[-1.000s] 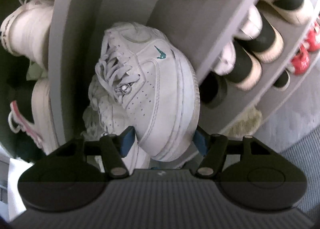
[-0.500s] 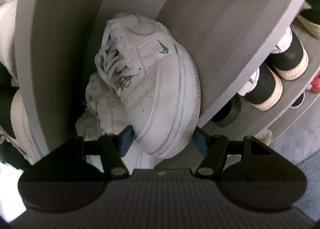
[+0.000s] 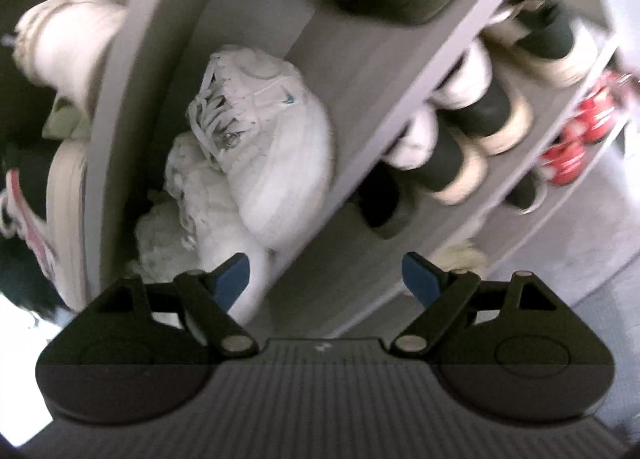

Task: Organize scattered shoes
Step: 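Push the sneakers deeper onto the shelf with the right gripper, withdraw, then move both grippers back out of the cabinet toward the black slides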

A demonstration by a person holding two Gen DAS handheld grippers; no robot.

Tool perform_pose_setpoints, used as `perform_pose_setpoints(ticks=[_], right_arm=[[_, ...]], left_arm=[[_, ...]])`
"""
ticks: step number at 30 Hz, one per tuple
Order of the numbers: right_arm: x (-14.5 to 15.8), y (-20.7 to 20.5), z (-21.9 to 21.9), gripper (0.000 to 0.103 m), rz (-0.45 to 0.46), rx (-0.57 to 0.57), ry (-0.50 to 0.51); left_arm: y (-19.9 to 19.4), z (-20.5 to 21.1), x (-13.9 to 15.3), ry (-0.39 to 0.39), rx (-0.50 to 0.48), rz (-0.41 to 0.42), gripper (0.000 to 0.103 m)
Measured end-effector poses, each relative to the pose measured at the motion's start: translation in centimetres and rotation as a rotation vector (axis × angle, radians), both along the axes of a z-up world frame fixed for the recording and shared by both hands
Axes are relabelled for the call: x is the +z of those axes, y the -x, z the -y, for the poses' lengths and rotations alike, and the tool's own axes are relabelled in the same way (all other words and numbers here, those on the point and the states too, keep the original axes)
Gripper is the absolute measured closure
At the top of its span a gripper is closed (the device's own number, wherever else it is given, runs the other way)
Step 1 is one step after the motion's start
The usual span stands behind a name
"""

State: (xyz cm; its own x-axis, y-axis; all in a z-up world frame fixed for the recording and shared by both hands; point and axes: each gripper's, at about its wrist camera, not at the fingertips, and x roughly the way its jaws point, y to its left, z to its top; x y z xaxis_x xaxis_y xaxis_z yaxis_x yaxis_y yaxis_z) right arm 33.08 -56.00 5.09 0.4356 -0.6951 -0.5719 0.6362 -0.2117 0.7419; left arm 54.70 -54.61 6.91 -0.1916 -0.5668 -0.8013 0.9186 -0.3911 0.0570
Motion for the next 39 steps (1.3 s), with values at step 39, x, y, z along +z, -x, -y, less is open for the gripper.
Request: perform_pose_setpoints(ticks=[39], right_arm=[[-15.0, 39.1, -58.0, 0.019, -0.077, -1.069, -0.55]], left_arm=[[24.7, -35.7, -3.3, -0.256, -0.634, -0.03, 0.001]])
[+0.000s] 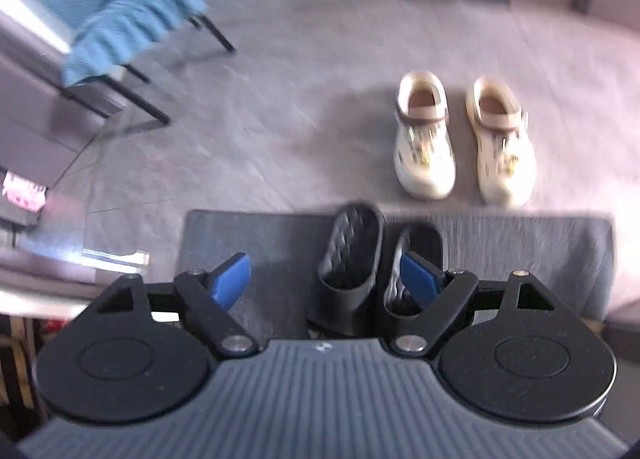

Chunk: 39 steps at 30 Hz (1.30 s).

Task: Organize scattered shoes
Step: 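Move both grippers back out of the cabinet toward the black slides, then grasp both black slides by their heels with the right gripper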

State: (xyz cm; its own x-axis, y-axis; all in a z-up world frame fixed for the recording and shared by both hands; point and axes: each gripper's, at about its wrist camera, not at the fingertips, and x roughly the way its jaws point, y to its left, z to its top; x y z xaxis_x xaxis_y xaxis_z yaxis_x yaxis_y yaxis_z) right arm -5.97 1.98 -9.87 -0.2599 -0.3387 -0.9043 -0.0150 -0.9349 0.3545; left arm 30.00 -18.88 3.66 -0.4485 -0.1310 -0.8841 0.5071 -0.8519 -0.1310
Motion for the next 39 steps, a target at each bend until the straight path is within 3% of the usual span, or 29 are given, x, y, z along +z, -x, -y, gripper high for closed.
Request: perform_pose_setpoints(ticks=[2, 4, 6, 7, 10, 15, 21, 23, 24, 25, 26, 27, 33, 37, 39], right_arm=[[-3.4, 0.5, -0.1, 0.019, 0.057, -0.022, 0.018], [-8.7, 1.5, -0.6, 0.019, 0.135, -0.07, 0.027], [-11.4, 1.7, -0.1, 0.02, 0.185, -0.083, 0.013], [-14.5, 2.1, 0.3, 0.019, 0.245, -0.101, -0.033], [-20.4, 2.6, 1.0, 0.019, 0.37, -0.173, -0.041], [-27.5, 3.1, 3.6, 0.019, 0.452, -0.175, -0.09], [-33.7, 1.6, 6.3, 0.022, 0.589, -0.112, -0.152], [-33.7, 1.2, 6.8, 0.024, 0.567, -0.116, -0.173], [-33.5, 1.0, 6.9, 0.035, 0.559, -0.115, -0.186], [-33.0, 0.8, 6.9, 0.053, 0.547, -0.115, -0.202], [-32.6, 0.6, 6.7, 0.062, 0.536, -0.112, -0.193], [-31.9, 0.3, 6.4, 0.082, 0.521, -0.098, -0.171], [-26.2, -2.7, 6.6, 0.082, 0.449, 0.085, -0.243], [-20.3, -6.4, 7.5, 0.082, 0.396, 0.295, -0.296], [-17.0, -8.9, 8.5, 0.082, 0.369, 0.419, -0.319]], left_arm=[[3.6, -0.2, -4.7, 0.016, 0.11, 0.019, 0.001], [5.7, -0.3, -8.7, 0.012, 0.189, 0.0, 0.001], [6.9, 0.0, -12.0, -0.013, 0.214, -0.004, 0.001], [7.7, 0.2, -14.5, -0.033, 0.233, -0.003, 0.002], [8.1, 1.7, -17.5, -0.017, 0.239, 0.011, 0.003], [8.1, 4.6, -17.3, 0.009, 0.328, -0.032, 0.003], [7.3, 5.2, -16.3, 0.111, 0.286, -0.017, 0.002], [6.7, 5.4, -16.0, 0.098, 0.302, -0.014, 0.002], [6.5, 5.4, -15.8, 0.09, 0.313, -0.013, 0.002], [6.4, 5.3, -15.5, 0.084, 0.32, -0.012, 0.002], [6.2, 5.1, -15.6, 0.083, 0.32, -0.006, 0.002], [5.9, 4.8, -15.4, 0.084, 0.323, 0.01, 0.002], [3.6, 3.5, -13.3, 0.055, 0.342, 0.089, 0.003], [1.0, 2.4, -9.5, 0.077, 0.294, 0.123, 0.003], [-1.8, 2.2, -6.2, 0.087, 0.288, 0.133, 0.003]])
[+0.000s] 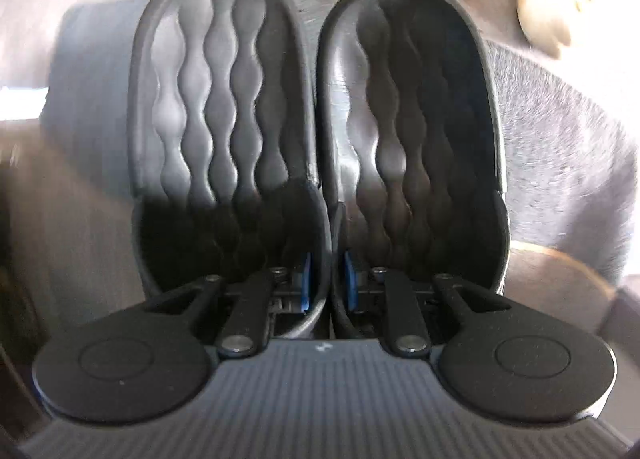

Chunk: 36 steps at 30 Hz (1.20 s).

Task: Organize scattered shoes
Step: 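Grasp both black slides by their heels with the right gripper, then carry the black slides with the right gripper into the cabinet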

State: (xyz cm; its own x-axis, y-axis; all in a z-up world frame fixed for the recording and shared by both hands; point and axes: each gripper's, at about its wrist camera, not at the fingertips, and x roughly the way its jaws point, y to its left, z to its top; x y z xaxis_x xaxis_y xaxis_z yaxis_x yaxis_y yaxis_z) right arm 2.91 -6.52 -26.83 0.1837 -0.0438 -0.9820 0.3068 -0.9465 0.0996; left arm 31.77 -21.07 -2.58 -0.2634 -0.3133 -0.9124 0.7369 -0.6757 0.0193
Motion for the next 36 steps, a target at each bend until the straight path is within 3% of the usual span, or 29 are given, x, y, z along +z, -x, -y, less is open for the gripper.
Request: perform_pose_setpoints(ticks=[5, 8, 12, 18, 24, 30, 36], right_arm=[[8.0, -7.3, 4.2, 0.082, -0.019, 0.295, 0.014], [11.4, -11.0, 7.4, 0.082, -0.031, 0.444, 0.031], [15.2, -17.8, 14.8, 0.082, -0.051, 0.688, 0.062], [19.5, -29.5, 28.4, 0.082, -0.096, 1.003, 0.158], [23.6, -42.5, 40.5, 0.082, -0.11, 1.213, 0.26], [25.7, -53.6, 49.2, 0.082, -0.12, 1.343, 0.348], [26.1, -61.6, 57.0, 0.082, -0.12, 1.369, 0.398]], left_arm=[[-6.4, 0.5, 7.1, 0.015, 0.052, 0.002, 0.002], [-10.6, 1.2, 10.6, 0.052, 0.148, 0.0, 0.001], [-17.1, 2.9, 13.9, 0.103, 0.294, 0.016, 0.001], [-25.5, 5.4, 15.7, 0.128, 0.457, 0.057, 0.001], [-33.7, 8.1, 17.2, 0.151, 0.568, 0.067, 0.001], [-38.0, 8.9, 17.9, 0.189, 0.615, 0.077, 0.001], [-40.9, 9.3, 16.5, 0.159, 0.708, 0.088, 0.001]])
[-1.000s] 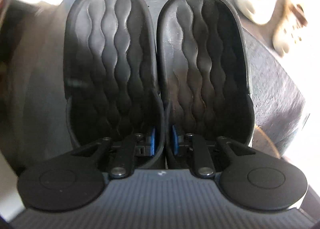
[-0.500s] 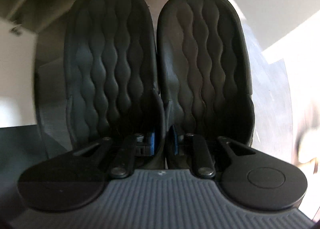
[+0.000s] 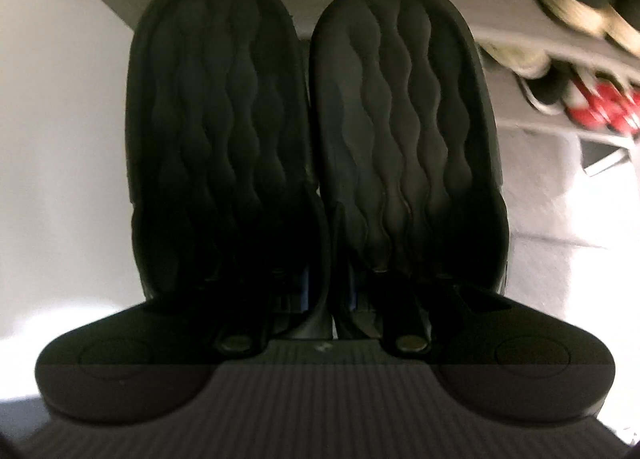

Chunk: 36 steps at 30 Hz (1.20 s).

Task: Organize scattered shoes
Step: 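Carry the black slides with the right gripper into the cabinet, then push the slides onto a lower shelf and open the right gripper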

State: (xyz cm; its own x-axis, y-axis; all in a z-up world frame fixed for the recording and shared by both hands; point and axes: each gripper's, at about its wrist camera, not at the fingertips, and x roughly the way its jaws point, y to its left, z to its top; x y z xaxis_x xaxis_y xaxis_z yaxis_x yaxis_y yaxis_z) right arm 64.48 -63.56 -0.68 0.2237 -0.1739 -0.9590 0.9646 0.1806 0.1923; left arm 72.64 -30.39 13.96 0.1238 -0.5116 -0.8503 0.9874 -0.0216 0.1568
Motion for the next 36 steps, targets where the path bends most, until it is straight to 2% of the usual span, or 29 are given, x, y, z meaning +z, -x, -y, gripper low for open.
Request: perform_pose_setpoints(ticks=[2, 6, 12, 19, 23, 24, 25, 27, 30, 36], right_arm=[[-1.2, -2.4, 1.6, 0.082, -0.009, 0.013, 0.021], [-0.3, -5.3, 7.3, 0.082, -0.026, 0.006, 0.061], [1.1, -7.1, 12.4, 0.082, -0.052, -0.063, 0.15], [0.9, -7.9, 13.4, 0.081, -0.109, -0.134, 0.316], [2.2, -7.5, 13.1, 0.082, -0.091, -0.17, 0.391], [3.1, -7.9, 13.2, 0.085, -0.108, -0.139, 0.467], [3.8, -8.3, 13.2, 0.094, -0.121, -0.108, 0.537], [4.9, -9.1, 14.1, 0.094, -0.1, -0.032, 0.661], [3.5, -8.9, 16.4, 0.098, -0.113, 0.025, 0.664], [1.3, -6.4, 16.7, 0.1, -0.1, 0.204, 0.844]], left_arm=[[-0.2, 0.0, -0.8, -0.018, 0.009, 0.006, 0.001], [0.1, -0.4, -1.6, -0.056, 0.013, 0.006, 0.001], [1.0, 0.1, -3.3, -0.096, -0.007, 0.021, 0.001], [2.1, 3.1, -8.1, -0.114, -0.005, 0.045, 0.001], [2.6, 4.7, -9.5, -0.109, 0.028, 0.029, 0.001], [2.9, 5.0, -10.0, -0.104, 0.032, 0.026, 0.001], [3.2, 5.3, -10.5, -0.092, 0.026, 0.033, 0.001], [3.8, 6.1, -11.8, -0.074, 0.008, 0.052, 0.001], [4.3, 7.4, -13.9, -0.052, -0.008, 0.07, 0.001], [4.5, 9.7, -16.7, -0.01, 0.015, 0.06, 0.002]])
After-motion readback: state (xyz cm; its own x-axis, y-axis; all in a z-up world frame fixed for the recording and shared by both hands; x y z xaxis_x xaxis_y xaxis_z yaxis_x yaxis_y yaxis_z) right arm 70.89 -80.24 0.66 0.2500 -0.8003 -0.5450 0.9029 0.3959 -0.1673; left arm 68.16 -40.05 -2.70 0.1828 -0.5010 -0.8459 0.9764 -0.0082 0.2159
